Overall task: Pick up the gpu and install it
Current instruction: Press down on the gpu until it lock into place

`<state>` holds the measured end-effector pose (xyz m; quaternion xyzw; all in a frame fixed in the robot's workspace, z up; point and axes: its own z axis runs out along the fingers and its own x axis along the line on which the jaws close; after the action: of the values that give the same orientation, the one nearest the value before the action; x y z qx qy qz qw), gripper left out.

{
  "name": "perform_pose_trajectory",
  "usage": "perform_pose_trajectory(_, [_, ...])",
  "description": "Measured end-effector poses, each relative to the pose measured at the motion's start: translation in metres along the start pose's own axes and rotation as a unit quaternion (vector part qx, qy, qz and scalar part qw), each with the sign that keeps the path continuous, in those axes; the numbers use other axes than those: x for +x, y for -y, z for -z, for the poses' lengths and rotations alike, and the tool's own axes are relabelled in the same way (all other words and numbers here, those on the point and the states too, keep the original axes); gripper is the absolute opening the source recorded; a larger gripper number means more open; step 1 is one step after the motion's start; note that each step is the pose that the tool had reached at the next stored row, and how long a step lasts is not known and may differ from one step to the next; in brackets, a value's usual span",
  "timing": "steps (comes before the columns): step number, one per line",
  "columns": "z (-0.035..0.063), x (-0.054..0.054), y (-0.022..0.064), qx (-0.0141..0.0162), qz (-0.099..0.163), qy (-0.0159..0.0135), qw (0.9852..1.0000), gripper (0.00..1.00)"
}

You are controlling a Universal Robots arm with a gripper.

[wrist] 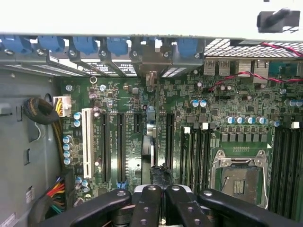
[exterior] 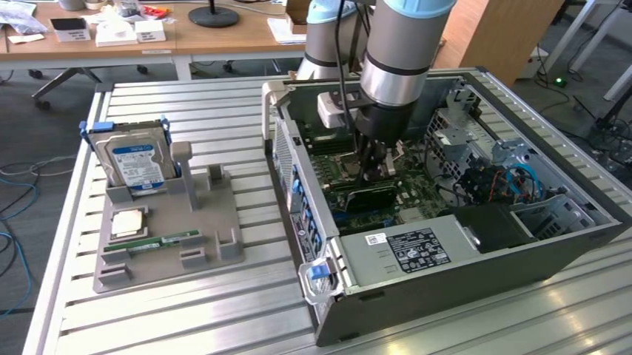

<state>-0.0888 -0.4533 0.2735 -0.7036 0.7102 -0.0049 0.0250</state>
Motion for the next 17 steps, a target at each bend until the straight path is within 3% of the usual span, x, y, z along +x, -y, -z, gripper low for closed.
perform_pose_trajectory(5, [0.0023,0.0,0.0053,-0.0076,0.0,-0.0003,1.0,0.1])
perform_pose_trajectory(13, [0.0118,-0.001,0.0073,-0.0123,0.0,-0.0005,0.9999,0.1])
perform_pose_trajectory(17, [0.0138,-0.001,0.0106,-0.0164,-0.001,-0.0007,0.9999,0.1])
